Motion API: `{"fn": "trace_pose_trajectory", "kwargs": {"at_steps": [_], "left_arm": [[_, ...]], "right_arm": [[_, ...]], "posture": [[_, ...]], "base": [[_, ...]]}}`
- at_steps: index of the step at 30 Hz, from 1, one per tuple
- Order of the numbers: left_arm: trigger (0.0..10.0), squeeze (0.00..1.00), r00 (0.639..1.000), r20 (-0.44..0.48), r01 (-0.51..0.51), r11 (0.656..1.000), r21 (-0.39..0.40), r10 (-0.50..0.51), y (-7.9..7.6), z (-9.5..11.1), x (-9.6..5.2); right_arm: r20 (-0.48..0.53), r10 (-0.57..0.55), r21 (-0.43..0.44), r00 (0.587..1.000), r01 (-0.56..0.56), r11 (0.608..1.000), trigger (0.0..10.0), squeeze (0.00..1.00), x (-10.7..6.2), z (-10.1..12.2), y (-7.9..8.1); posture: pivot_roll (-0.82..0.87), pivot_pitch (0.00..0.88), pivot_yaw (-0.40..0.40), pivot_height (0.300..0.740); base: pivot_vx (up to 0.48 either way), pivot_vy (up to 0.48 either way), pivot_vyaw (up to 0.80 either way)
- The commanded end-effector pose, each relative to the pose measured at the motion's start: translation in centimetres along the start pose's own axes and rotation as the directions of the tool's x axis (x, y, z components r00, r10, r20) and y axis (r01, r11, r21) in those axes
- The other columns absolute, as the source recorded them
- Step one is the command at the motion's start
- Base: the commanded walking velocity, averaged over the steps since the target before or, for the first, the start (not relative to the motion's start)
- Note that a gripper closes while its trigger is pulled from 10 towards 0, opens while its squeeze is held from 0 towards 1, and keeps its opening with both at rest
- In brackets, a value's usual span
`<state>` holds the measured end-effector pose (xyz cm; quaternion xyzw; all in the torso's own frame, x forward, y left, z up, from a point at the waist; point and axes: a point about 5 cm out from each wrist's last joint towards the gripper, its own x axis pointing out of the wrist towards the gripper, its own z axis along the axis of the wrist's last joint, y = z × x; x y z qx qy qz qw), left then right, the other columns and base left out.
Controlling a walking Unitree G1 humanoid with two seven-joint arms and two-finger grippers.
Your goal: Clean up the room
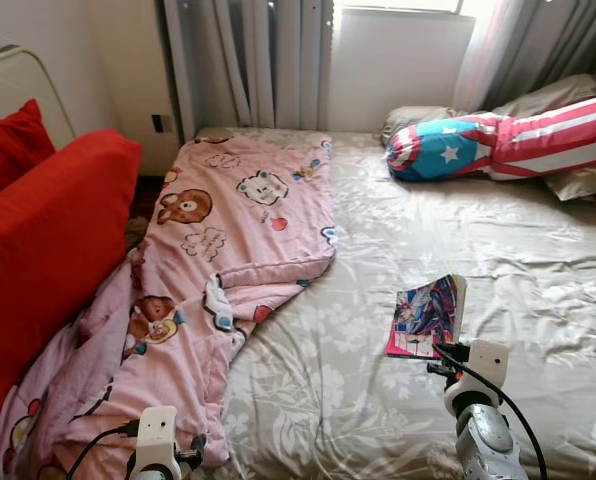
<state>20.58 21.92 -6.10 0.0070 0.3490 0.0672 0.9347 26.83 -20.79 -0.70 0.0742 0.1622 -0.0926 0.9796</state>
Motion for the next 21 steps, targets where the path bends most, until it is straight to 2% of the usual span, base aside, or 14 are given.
{"fn": "trace_pose_trajectory", "kwargs": {"at_steps": [1,21], "left_arm": [[10.0,0.00,1.000,-0.028,0.002,1.000,0.005,-0.002,-0.23,-0.52,-0.09],[10.0,0.00,1.000,-0.025,0.001,1.000,0.007,-0.001,-0.24,-0.31,-0.01]], "right_arm": [[0.056,-0.004,0.004,0.998,0.004,1.000,10.0,0.00,0.48,1.30,-0.06],[0.047,-0.003,-0.011,0.999,0.003,1.000,10.0,0.00,0.40,1.02,0.22]], "posture": [[-0.07,0.000,-0.041,0.740],[-0.07,0.000,-0.031,0.740]], "base": [[0.000,-0.469,0.00],[0.000,-0.469,0.00]]}}
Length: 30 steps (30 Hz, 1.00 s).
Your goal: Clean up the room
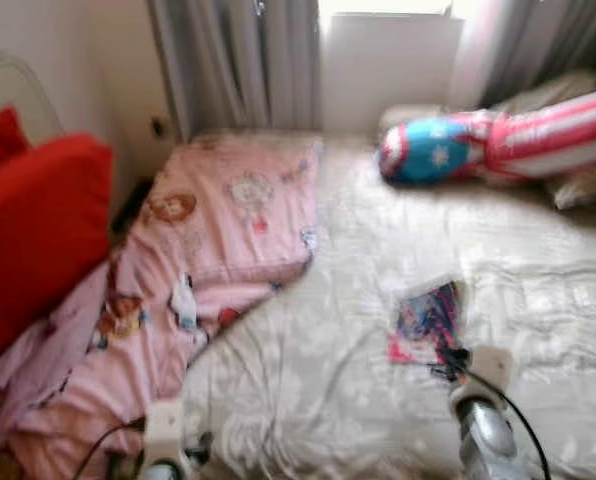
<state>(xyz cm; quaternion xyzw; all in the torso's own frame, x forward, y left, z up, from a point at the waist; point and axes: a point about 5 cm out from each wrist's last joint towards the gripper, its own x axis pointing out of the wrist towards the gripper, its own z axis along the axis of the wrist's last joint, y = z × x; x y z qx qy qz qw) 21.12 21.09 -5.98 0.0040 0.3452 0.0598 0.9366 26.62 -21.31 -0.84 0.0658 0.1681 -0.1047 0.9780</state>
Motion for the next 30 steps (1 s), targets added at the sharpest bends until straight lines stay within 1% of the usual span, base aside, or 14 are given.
{"fn": "trace_pose_trajectory", "kwargs": {"at_steps": [1,26,27,30], "left_arm": [[10.0,0.00,0.999,-0.033,-0.015,1.000,0.009,0.015,0.66,-0.73,-0.24],[10.0,0.00,0.999,-0.039,-0.007,1.000,0.020,0.008,0.71,-0.92,-0.32],[10.0,0.00,0.999,-0.039,-0.007,1.000,0.020,0.008,0.72,-0.94,-0.33],[10.0,0.00,0.999,-0.041,-0.010,1.000,0.017,0.010,0.79,-1.01,-0.36]], "right_arm": [[0.058,0.024,0.003,0.998,-0.024,1.000,10.0,0.00,0.44,1.16,0.79],[0.057,0.038,-0.004,0.998,-0.038,0.999,10.0,0.00,0.48,1.19,0.95],[0.057,0.038,-0.004,0.998,-0.038,0.999,10.0,0.00,0.47,1.18,0.96],[0.056,0.042,-0.003,0.998,-0.042,0.999,10.0,0.00,0.46,1.14,1.03]], "posture": [[-0.07,0.000,-0.030,0.740],[-0.07,0.000,-0.027,0.740],[-0.07,0.000,-0.026,0.740],[-0.07,0.000,-0.025,0.740]], "base": [[0.000,-0.469,0.00],[0.000,-0.465,0.00],[0.000,-0.386,0.00],[0.000,0.000,0.00]]}}
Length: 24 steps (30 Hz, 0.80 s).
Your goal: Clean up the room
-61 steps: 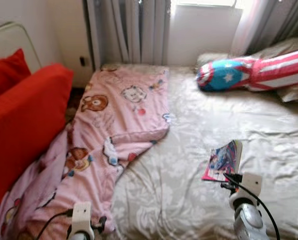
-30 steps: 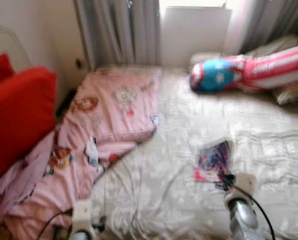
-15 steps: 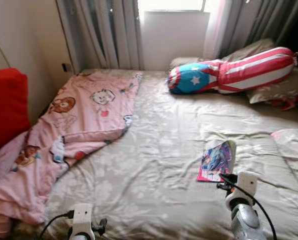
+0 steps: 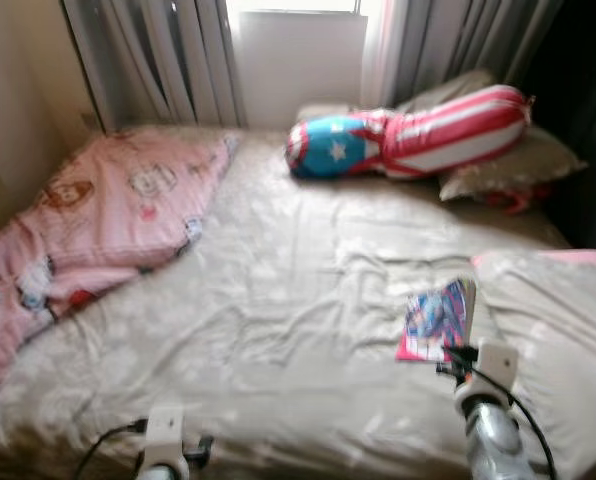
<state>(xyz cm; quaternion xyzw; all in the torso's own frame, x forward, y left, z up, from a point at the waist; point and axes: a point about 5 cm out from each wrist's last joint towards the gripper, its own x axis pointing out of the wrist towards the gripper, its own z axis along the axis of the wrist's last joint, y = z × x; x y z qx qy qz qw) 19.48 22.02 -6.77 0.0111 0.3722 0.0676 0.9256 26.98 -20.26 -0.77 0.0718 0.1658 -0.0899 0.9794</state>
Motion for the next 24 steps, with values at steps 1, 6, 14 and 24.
{"fn": "trace_pose_trajectory", "kwargs": {"at_steps": [1,6,14,24], "left_arm": [[10.0,0.00,1.000,0.017,0.010,1.000,0.005,-0.010,-0.26,0.64,0.21],[10.0,0.00,1.000,0.021,0.011,1.000,-0.002,-0.011,-0.21,0.61,0.18],[10.0,0.00,1.000,0.021,0.014,1.000,-0.005,-0.014,-0.14,0.63,0.18],[10.0,0.00,1.000,0.025,0.009,1.000,-0.025,-0.008,-0.15,0.81,0.24]], "right_arm": [[0.054,0.011,-0.010,0.999,-0.011,1.000,10.0,0.00,0.35,1.12,-0.06],[0.047,0.018,-0.011,0.999,-0.018,1.000,10.0,0.00,0.27,0.92,0.07],[0.043,0.032,-0.008,0.999,-0.032,0.999,10.0,0.00,0.25,0.82,0.28],[0.040,0.040,-0.006,0.998,-0.040,0.999,10.0,0.00,0.22,0.73,0.44]], "posture": [[-0.07,0.000,-0.025,0.740],[-0.07,0.000,-0.024,0.740],[-0.07,0.000,-0.022,0.740],[-0.07,0.000,-0.024,0.740]], "base": [[0.000,0.000,0.00],[0.000,0.000,0.00],[0.000,0.000,0.00],[0.000,0.025,0.00]]}}
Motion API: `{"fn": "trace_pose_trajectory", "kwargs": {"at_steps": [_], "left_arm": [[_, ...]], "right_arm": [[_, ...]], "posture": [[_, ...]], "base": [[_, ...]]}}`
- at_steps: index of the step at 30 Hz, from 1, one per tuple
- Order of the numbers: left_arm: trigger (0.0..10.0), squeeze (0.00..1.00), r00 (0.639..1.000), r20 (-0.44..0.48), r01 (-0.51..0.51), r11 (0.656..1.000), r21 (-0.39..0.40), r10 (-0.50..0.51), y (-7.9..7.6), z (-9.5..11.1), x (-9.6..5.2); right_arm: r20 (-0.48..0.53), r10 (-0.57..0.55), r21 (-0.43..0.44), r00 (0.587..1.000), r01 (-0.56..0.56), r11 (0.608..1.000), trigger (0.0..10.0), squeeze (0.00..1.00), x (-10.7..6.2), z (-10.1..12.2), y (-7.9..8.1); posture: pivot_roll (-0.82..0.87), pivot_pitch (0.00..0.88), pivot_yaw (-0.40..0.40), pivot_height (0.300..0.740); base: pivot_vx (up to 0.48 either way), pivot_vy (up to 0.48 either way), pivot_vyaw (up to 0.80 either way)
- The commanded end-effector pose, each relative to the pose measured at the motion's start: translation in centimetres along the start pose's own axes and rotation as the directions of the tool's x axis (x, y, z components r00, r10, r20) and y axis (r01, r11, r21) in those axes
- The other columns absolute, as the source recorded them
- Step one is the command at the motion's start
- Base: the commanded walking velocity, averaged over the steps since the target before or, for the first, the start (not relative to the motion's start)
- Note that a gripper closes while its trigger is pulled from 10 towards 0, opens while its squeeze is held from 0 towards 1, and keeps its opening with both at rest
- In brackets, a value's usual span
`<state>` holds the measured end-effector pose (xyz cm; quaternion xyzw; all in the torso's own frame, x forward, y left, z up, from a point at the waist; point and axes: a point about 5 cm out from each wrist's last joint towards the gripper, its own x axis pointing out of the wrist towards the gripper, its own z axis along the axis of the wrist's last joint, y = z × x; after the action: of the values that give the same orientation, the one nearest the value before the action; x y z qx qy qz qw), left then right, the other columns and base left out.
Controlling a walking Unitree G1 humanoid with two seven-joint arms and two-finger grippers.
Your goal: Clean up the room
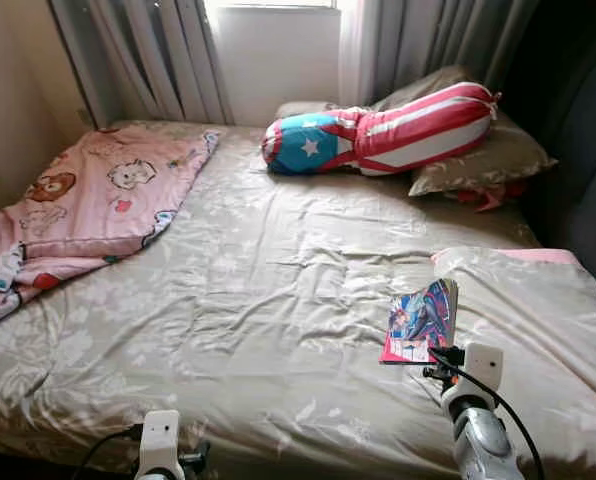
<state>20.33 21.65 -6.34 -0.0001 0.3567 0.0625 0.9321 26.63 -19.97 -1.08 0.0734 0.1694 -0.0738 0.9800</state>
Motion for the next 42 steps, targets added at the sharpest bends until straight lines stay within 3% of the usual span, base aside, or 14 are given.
{"fn": "trace_pose_trajectory", "kwargs": {"at_steps": [1,9,13,18,22,23,26,31,36,42], "left_arm": [[10.0,0.00,1.000,-0.007,-0.010,1.000,-0.006,0.010,0.3,-0.1,0.0],[10.0,0.00,1.000,0.011,-0.012,1.000,-0.006,0.012,0.3,0.2,0.0],[10.0,0.00,0.996,0.093,-0.009,0.999,-0.030,0.012,0.3,2.4,0.5],[10.0,0.00,0.964,0.264,0.028,0.998,-0.064,-0.010,-0.2,6.9,1.2],[10.0,0.00,0.944,0.331,0.052,0.995,-0.084,-0.021,-0.5,8.4,1.2],[10.0,0.00,0.885,0.465,0.044,0.998,-0.035,-0.023,-0.8,10.7,0.8],[10.0,0.00,0.822,0.568,0.078,0.997,-0.024,-0.051,-1.3,12.5,0.2],[10.0,0.00,0.772,0.633,0.082,0.997,-0.008,-0.058,-1.3,13.4,-0.5],[10.0,0.00,0.775,0.632,0.046,0.999,-0.012,-0.028,-0.8,12.6,-0.8],[10.0,0.00,0.770,0.637,0.042,0.999,-0.003,-0.030,-0.6,13.0,-0.9]], "right_arm": [[0.049,0.008,-0.003,0.999,-0.008,1.000,10.0,0.00,0.5,1.2,0.2],[0.048,0.038,0.008,0.998,-0.039,0.999,10.0,0.00,0.4,1.0,0.7],[0.055,0.051,0.015,0.997,-0.052,0.999,10.0,0.00,0.5,1.2,0.9],[0.064,0.088,0.020,0.994,-0.089,0.996,10.0,0.00,0.8,1.6,1.6],[0.080,0.101,0.038,0.992,-0.104,0.994,10.0,0.00,0.9,2.0,1.8],[0.103,0.138,0.034,0.985,-0.143,0.989,10.0,0.00,1.0,2.4,2.3],[0.130,0.182,0.008,0.975,-0.185,0.983,10.0,0.00,1.1,3.0,2.8],[0.171,0.196,0.015,0.966,-0.202,0.979,10.0,0.00,1.1,3.6,2.9],[0.184,0.230,0.025,0.956,-0.238,0.971,10.0,0.00,0.9,3.6,3.2],[0.155,0.218,0.033,0.964,-0.225,0.974,10.0,0.00,1.0,3.3,3.1]], "posture": [[-0.07,0.000,-0.024,0.740],[-0.07,0.000,-0.025,0.740],[-0.07,0.000,-0.025,0.740],[-0.07,0.000,-0.023,0.740],[-0.07,0.000,-0.022,0.740],[-0.07,0.000,-0.018,0.740],[-0.07,0.000,-0.014,0.740],[-0.07,0.000,-0.010,0.740],[-0.09,0.000,0.003,0.740],[-0.09,0.000,0.006,0.730]], "base": [[0.000,0.251,0.00],[0.000,0.355,0.00],[0.000,0.000,0.00],[0.000,0.000,0.00],[0.000,0.000,0.00],[0.000,0.000,0.00],[0.000,0.000,0.00],[0.000,0.000,0.00],[0.000,0.000,0.00],[0.000,0.000,0.00]]}}
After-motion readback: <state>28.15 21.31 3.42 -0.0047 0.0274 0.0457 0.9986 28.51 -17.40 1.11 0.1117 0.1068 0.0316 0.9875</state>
